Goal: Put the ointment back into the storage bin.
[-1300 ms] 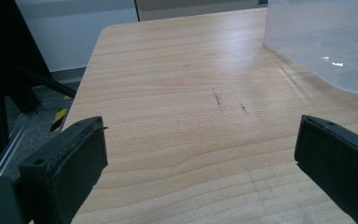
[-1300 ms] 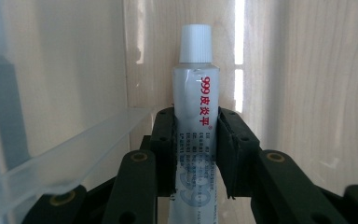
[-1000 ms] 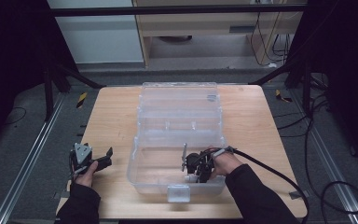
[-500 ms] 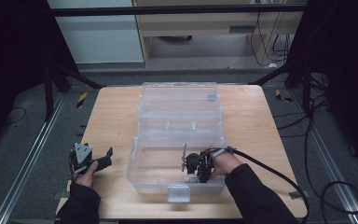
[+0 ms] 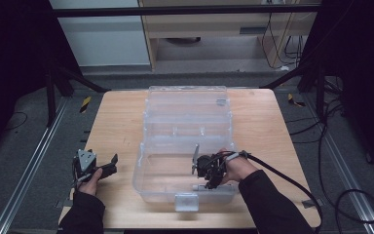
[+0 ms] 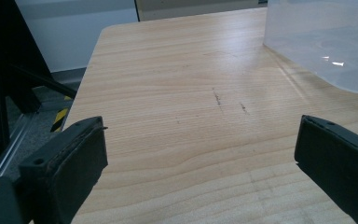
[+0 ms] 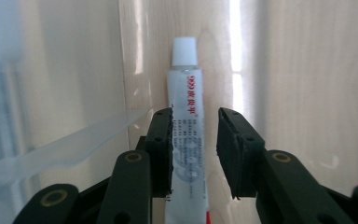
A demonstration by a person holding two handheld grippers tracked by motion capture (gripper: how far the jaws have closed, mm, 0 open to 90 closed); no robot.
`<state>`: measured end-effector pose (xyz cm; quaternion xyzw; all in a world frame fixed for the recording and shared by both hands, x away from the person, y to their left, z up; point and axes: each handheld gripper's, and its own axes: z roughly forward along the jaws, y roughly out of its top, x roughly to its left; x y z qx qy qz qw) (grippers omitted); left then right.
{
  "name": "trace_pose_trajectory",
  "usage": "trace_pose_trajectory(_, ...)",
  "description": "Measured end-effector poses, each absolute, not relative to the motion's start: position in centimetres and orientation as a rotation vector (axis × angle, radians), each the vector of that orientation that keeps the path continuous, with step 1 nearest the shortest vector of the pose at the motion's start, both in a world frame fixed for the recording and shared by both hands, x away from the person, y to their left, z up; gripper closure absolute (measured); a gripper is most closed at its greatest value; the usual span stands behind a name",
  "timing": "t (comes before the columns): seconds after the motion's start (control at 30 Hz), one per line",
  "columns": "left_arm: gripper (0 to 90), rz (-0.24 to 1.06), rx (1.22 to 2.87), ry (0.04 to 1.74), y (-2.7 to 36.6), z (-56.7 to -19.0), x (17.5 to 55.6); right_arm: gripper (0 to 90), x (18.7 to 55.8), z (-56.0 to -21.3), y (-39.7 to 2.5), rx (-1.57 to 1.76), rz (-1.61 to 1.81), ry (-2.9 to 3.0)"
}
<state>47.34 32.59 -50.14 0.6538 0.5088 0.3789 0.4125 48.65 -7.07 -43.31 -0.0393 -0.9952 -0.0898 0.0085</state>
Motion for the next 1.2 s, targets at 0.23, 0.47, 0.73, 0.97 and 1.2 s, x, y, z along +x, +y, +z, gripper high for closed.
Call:
trace_pose_trajectory(0.23, 1.8, 0.953, 1.645, 1.279, 32.6, -50.1, 47.3, 59.8, 48.3, -40.3, -8.6, -0.174, -0.483, -3.119)
trace_pose_trajectory(0.47, 1.8, 0.953, 1.645, 1.280, 32.6, -50.1, 47.3, 52.3, 48.1, -37.0, -10.8, -0.302, -0.808, -3.113)
trace_pose_trajectory(0.73, 1.8, 0.953, 1.644, 1.281, 32.6, -50.1, 47.3, 45.1, 47.4, -35.0, -14.0, -0.477, -1.169, -3.102)
trace_pose_trajectory(0.97, 1.8, 0.954, 1.644, 1.283, 32.6, -50.1, 47.3, 34.7, 46.9, -34.7, -17.6, -0.787, -1.443, -3.052)
trace_pose_trajectory(1.2, 1.8, 0.955, 1.645, 1.282, 32.6, -50.1, 47.3, 26.3, 46.6, -35.2, -20.5, -0.971, -1.665, -3.003)
